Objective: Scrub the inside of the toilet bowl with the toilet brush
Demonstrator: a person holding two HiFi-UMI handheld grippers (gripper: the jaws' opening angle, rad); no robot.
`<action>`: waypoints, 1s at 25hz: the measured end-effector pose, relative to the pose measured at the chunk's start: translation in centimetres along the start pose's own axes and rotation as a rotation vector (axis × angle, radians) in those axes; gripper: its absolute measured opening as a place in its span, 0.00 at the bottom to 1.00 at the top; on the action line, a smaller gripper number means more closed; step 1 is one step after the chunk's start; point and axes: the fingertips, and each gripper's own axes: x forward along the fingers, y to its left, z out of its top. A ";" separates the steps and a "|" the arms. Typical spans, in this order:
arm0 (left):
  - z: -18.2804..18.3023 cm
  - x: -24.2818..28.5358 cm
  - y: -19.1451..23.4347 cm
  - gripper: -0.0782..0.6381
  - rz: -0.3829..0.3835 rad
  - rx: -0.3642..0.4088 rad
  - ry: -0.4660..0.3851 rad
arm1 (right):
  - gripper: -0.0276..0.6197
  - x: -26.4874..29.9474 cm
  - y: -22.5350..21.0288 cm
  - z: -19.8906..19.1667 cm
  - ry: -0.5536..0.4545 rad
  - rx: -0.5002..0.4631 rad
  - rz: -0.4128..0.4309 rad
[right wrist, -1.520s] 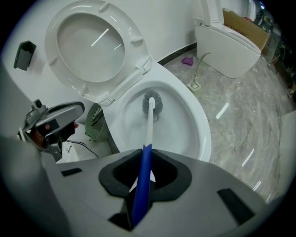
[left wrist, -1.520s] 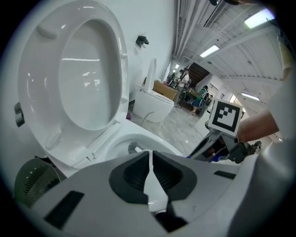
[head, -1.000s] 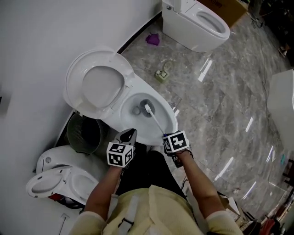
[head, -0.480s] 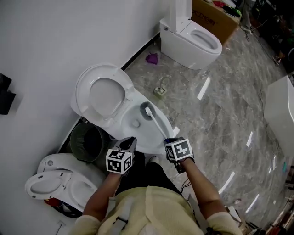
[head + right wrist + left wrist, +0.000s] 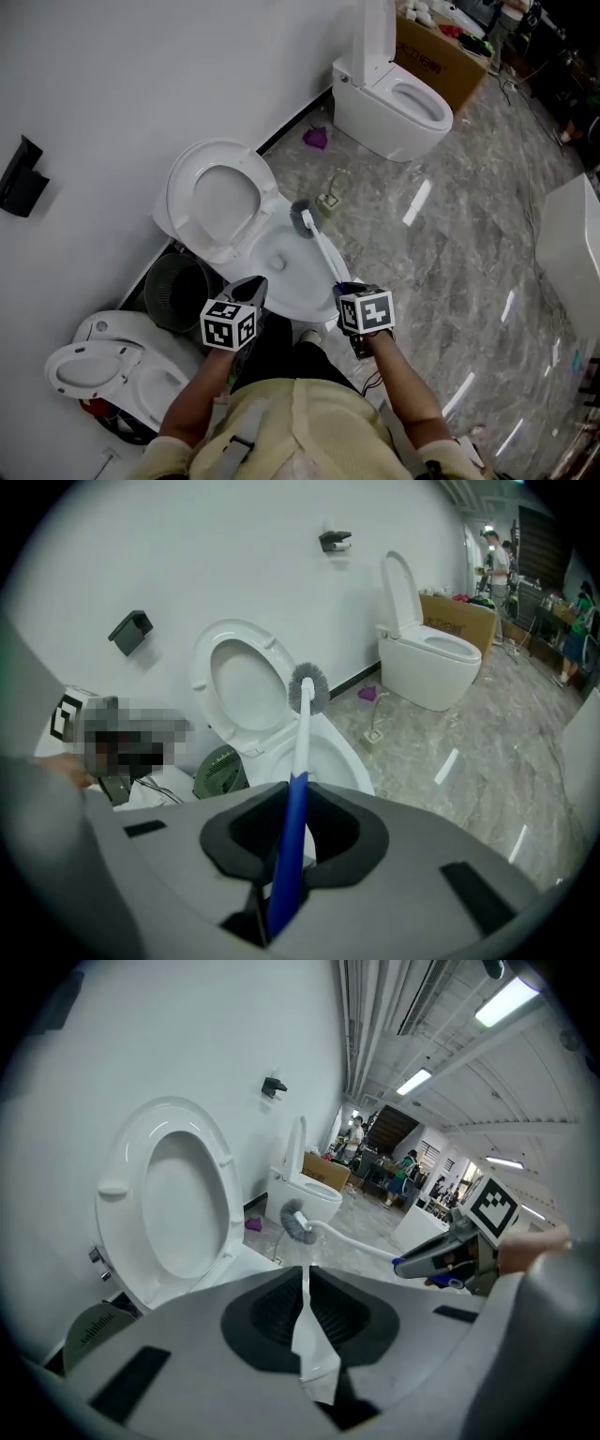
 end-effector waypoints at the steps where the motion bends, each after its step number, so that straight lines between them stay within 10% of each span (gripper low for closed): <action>1: 0.3 -0.2 0.0 0.15 0.003 0.002 -0.005 | 0.15 -0.3 0.1 0.3 -0.016 0.006 0.001; 25: 4.5 -1.8 -3.1 0.15 -0.023 0.005 -0.085 | 0.15 -5.4 1.8 4.9 -0.222 -0.004 0.019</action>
